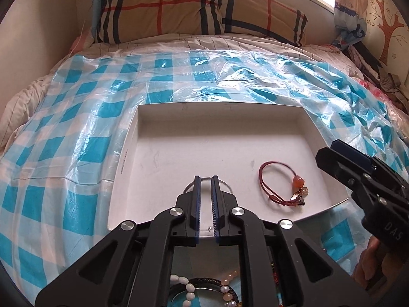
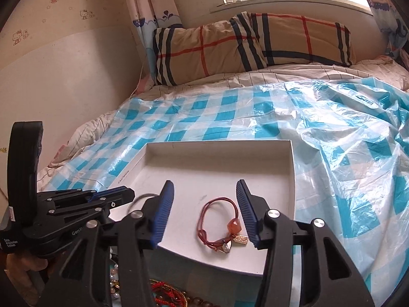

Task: Organize jewelry
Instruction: 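Carry both bracelets into the white tray and open both tools to release, then withdraw both open tools from the tray back over the bracelet pile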

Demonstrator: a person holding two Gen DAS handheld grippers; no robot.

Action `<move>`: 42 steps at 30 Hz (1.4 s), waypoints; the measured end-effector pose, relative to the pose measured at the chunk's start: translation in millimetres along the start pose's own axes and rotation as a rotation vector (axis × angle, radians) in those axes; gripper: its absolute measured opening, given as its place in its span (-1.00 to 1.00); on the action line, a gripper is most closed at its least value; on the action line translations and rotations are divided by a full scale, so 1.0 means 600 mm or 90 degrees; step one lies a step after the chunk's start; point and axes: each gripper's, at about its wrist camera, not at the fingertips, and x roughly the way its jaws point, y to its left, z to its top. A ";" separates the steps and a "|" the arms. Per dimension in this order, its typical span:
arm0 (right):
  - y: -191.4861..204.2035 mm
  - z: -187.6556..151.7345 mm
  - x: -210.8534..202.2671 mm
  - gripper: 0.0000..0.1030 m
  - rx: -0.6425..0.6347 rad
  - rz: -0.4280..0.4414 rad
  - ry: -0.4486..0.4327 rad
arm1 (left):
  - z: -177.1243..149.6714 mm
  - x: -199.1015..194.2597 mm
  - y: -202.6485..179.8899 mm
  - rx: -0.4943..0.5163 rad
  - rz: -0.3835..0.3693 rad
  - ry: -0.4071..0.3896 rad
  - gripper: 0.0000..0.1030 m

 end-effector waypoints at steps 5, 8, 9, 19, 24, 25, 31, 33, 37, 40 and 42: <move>0.020 -0.016 -0.064 -0.04 -0.008 -0.001 0.001 | -0.035 -0.047 0.016 -0.019 0.015 -0.002 -0.33; 0.036 -0.037 -0.107 0.01 -0.019 -0.003 0.012 | -0.064 -0.086 0.022 -0.027 0.023 0.000 -0.12; 0.042 -0.045 -0.120 0.03 -0.025 -0.005 0.016 | -0.074 -0.098 0.023 -0.028 0.025 0.000 -0.06; 0.066 -0.109 -0.198 0.08 -0.018 -0.007 0.045 | -0.174 -0.182 0.085 -0.067 0.049 0.024 0.13; 0.072 -0.121 -0.201 0.08 -0.014 -0.005 0.055 | -0.201 -0.193 0.111 -0.078 0.053 0.035 0.13; 0.074 -0.123 -0.201 0.08 -0.014 -0.005 0.057 | -0.203 -0.194 0.111 -0.077 0.052 0.035 0.13; 0.078 -0.130 -0.188 0.08 -0.020 -0.005 0.074 | -0.210 -0.195 0.093 -0.054 0.044 0.039 0.13; 0.077 -0.132 -0.180 0.08 -0.020 -0.003 0.082 | -0.210 -0.194 0.087 -0.051 0.039 0.040 0.14; 0.081 -0.133 -0.175 0.08 -0.024 0.000 0.083 | -0.211 -0.193 0.082 -0.047 0.037 0.040 0.20; 0.082 -0.133 -0.173 0.08 -0.024 0.002 0.086 | -0.212 -0.191 0.081 -0.047 0.035 0.042 0.25; 0.082 -0.133 -0.173 0.08 -0.024 0.002 0.086 | -0.212 -0.191 0.077 -0.045 0.035 0.043 0.28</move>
